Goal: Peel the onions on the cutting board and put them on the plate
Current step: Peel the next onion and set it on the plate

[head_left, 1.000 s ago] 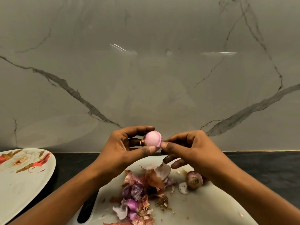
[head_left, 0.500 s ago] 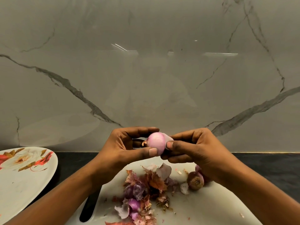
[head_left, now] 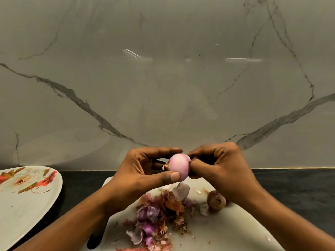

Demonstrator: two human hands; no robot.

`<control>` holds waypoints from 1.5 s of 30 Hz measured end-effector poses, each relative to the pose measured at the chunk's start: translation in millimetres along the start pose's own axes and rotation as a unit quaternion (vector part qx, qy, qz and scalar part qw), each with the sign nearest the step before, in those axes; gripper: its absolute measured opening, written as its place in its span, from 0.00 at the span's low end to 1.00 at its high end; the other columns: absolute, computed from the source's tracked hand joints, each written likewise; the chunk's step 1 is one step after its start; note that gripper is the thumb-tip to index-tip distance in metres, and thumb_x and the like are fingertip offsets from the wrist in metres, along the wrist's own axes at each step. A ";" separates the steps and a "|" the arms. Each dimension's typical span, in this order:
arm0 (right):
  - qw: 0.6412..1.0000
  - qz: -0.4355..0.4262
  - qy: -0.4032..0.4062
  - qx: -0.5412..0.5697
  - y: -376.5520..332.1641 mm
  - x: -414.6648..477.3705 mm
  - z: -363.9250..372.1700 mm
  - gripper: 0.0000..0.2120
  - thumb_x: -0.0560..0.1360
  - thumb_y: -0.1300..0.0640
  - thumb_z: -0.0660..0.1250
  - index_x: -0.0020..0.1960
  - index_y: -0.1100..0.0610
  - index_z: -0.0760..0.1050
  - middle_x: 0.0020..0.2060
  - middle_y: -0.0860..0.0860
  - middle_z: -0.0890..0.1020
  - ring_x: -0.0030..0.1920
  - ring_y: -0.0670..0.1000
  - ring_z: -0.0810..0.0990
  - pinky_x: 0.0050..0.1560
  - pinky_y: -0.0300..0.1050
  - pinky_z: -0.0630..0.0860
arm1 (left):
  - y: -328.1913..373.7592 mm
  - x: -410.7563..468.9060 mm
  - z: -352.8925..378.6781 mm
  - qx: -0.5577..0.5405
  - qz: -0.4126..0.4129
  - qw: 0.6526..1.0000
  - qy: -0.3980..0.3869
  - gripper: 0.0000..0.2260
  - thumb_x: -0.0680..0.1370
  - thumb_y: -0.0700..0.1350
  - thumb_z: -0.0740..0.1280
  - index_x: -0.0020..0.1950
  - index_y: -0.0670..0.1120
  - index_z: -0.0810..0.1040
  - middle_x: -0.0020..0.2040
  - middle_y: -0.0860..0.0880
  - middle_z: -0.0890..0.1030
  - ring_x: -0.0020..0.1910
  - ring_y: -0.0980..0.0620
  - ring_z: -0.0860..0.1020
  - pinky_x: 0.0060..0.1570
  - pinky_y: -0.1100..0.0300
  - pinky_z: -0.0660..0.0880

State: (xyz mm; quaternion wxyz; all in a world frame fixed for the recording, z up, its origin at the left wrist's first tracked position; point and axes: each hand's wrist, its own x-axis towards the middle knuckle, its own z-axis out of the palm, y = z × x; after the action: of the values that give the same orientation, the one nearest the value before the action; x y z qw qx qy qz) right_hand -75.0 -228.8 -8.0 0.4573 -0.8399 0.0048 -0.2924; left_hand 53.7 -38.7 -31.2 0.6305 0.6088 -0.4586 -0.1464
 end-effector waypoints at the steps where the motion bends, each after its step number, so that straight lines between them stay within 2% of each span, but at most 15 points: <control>1: 1.000 0.012 0.002 0.016 0.3 1.5 -1.4 0.08 0.76 0.65 0.74 0.48 0.55 0.89 0.38 0.50 0.89 0.38 0.52 0.89 0.41 0.47 0.87 | 0.0 0.4 0.4 -0.010 -0.002 1.000 -0.004 0.23 0.71 0.38 0.81 0.66 0.46 0.84 0.61 0.46 0.86 0.58 0.41 0.86 0.54 0.53 0.84; 6: 0.988 0.105 -0.024 0.110 -4.2 3.9 0.5 0.08 0.79 0.67 0.70 0.50 0.58 0.87 0.39 0.56 0.89 0.41 0.55 0.90 0.44 0.47 0.87 | 2.5 5.2 -8.4 -0.100 -0.033 0.994 -0.025 0.22 0.72 0.44 0.77 0.66 0.47 0.84 0.64 0.41 0.85 0.61 0.38 0.84 0.57 0.50 0.83; 10: 0.974 0.163 -0.041 0.150 -5.9 5.7 -0.1 0.07 0.80 0.66 0.69 0.54 0.62 0.86 0.43 0.59 0.89 0.43 0.59 0.90 0.44 0.47 0.87 | 2.2 6.7 -10.1 -0.132 -0.041 0.990 -0.018 0.21 0.74 0.40 0.76 0.67 0.44 0.83 0.64 0.40 0.84 0.61 0.37 0.84 0.55 0.53 0.83; 13: 0.966 0.183 -0.077 0.164 -8.2 4.1 2.2 0.08 0.80 0.59 0.70 0.53 0.60 0.87 0.45 0.57 0.89 0.44 0.59 0.90 0.44 0.47 0.87 | 0.9 7.7 -9.5 -0.130 -0.054 0.990 -0.011 0.21 0.74 0.37 0.73 0.67 0.43 0.82 0.63 0.40 0.85 0.60 0.37 0.85 0.55 0.53 0.83; 17: 0.965 0.176 -0.095 0.171 -8.5 3.8 3.8 0.13 0.78 0.50 0.70 0.53 0.58 0.87 0.46 0.57 0.89 0.46 0.58 0.90 0.48 0.49 0.87 | 2.4 7.0 -5.2 -0.077 -0.055 0.996 0.002 0.20 0.73 0.38 0.81 0.64 0.46 0.85 0.60 0.43 0.86 0.57 0.40 0.86 0.54 0.54 0.83; 20: 0.970 0.172 -0.097 0.144 -6.4 3.9 3.6 0.15 0.74 0.48 0.73 0.55 0.57 0.86 0.45 0.55 0.89 0.45 0.56 0.90 0.50 0.50 0.87 | 3.0 4.2 -2.6 -0.010 -0.041 0.999 0.006 0.22 0.69 0.38 0.80 0.63 0.46 0.84 0.59 0.46 0.87 0.57 0.43 0.86 0.54 0.55 0.83; 24: 0.964 0.185 -0.111 0.154 -4.8 4.9 0.1 0.16 0.73 0.51 0.75 0.57 0.58 0.84 0.46 0.57 0.89 0.46 0.57 0.90 0.50 0.49 0.87 | 5.0 2.5 -3.3 0.012 -0.018 1.000 -0.008 0.23 0.69 0.37 0.79 0.64 0.44 0.83 0.60 0.47 0.86 0.59 0.45 0.85 0.55 0.55 0.83; 29: 0.962 0.180 -0.089 0.185 -6.3 5.6 0.3 0.07 0.78 0.61 0.72 0.54 0.59 0.86 0.46 0.59 0.89 0.46 0.59 0.90 0.47 0.46 0.87 | 4.8 3.1 -5.7 -0.012 0.001 1.000 -0.009 0.22 0.70 0.36 0.78 0.63 0.43 0.84 0.61 0.45 0.86 0.60 0.42 0.85 0.56 0.53 0.84; 34: 0.975 0.155 -0.111 0.111 -6.8 3.3 4.5 0.08 0.79 0.63 0.71 0.50 0.51 0.85 0.44 0.53 0.89 0.44 0.53 0.90 0.44 0.42 0.86 | -0.9 1.6 -4.2 0.032 0.014 0.999 -0.021 0.22 0.71 0.36 0.80 0.64 0.44 0.84 0.61 0.44 0.86 0.60 0.41 0.85 0.59 0.44 0.83; 38: 0.981 0.127 -0.125 0.077 -5.7 2.8 3.0 0.08 0.79 0.61 0.72 0.53 0.52 0.86 0.45 0.53 0.90 0.46 0.52 0.90 0.48 0.46 0.86 | -3.9 0.7 -3.6 0.046 0.022 0.998 -0.023 0.23 0.72 0.35 0.80 0.66 0.42 0.83 0.62 0.44 0.86 0.62 0.42 0.85 0.60 0.43 0.83; 42: 0.992 0.079 -0.093 0.027 0.1 0.6 6.8 0.09 0.78 0.61 0.73 0.56 0.53 0.87 0.43 0.52 0.90 0.45 0.52 0.90 0.49 0.53 0.87 | -3.7 0.6 -1.6 0.034 0.019 0.999 -0.016 0.24 0.71 0.34 0.79 0.67 0.41 0.83 0.62 0.44 0.86 0.61 0.42 0.85 0.61 0.43 0.82; 45: 0.997 0.056 -0.059 0.003 1.9 -1.8 10.2 0.09 0.77 0.60 0.73 0.55 0.52 0.87 0.41 0.49 0.89 0.42 0.50 0.89 0.47 0.53 0.87 | -3.4 0.1 -1.0 0.036 0.018 0.999 -0.018 0.24 0.71 0.34 0.79 0.67 0.41 0.82 0.63 0.44 0.86 0.63 0.42 0.84 0.62 0.42 0.82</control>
State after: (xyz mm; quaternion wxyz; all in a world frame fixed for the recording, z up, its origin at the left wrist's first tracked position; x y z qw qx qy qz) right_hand -71.0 -221.6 -14.5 0.4751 -0.8526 0.0243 -0.2164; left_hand 55.8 -38.9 -34.1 0.6027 0.6199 -0.4857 -0.1289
